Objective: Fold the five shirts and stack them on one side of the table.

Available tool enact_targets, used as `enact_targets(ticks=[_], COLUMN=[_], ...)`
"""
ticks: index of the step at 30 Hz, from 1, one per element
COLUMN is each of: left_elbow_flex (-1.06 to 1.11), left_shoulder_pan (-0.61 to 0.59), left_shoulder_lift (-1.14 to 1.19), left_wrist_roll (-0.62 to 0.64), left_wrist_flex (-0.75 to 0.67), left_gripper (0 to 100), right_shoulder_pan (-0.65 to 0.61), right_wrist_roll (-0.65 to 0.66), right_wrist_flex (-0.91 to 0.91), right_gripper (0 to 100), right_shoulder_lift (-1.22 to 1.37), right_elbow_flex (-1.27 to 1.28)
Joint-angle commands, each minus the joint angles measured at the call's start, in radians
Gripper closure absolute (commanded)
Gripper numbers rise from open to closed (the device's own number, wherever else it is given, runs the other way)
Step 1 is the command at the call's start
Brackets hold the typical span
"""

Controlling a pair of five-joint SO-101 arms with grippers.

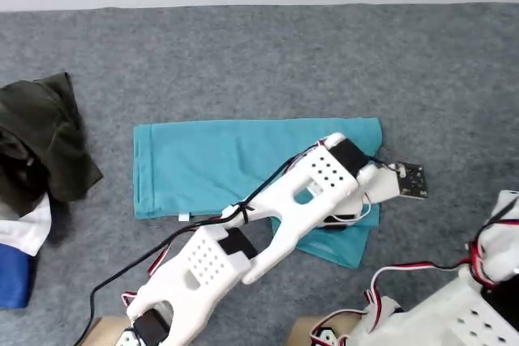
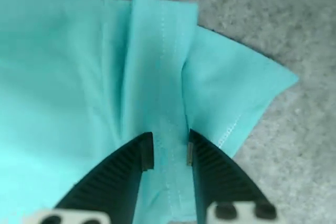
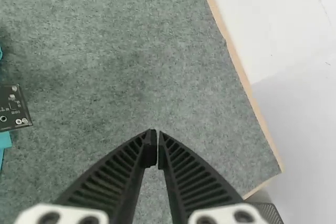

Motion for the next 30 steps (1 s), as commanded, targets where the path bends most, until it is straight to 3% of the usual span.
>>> enact_targets(ticks=[1, 6, 11, 21, 30], left_elbow_flex=[-0.012, -0.013, -0.013, -0.013, -0.013], left_shoulder_pan=[0.005, 0.006, 0.008, -0.015, -0.14], left_shoulder_lift=[0.015, 0.029, -0.014, -0.11, -0.126], left_wrist_roll=[0.009, 0.009, 0.009, 0.009, 0.009], left_wrist_flex=[-0.015, -0.028, -0.02, 0.025, -0.032], left_gripper=[88, 89, 99, 99, 99], right_shoulder_pan=[0.004, 0.005, 0.007, 0.007, 0.007], right_wrist_roll=[-0.006, -0.006, -0.005, -0.005, -0.005], right_wrist_flex=[0.038, 0.038, 0.038, 0.039, 0.039], right_gripper=[98.8, 98.8, 98.9, 98.9, 98.9], right_shoulder_lift=[-0.013, -0.013, -0.015, -0.015, -0.015], right_elbow_flex=[-0.003, -0.003, -0.003, -0.003, -0.003])
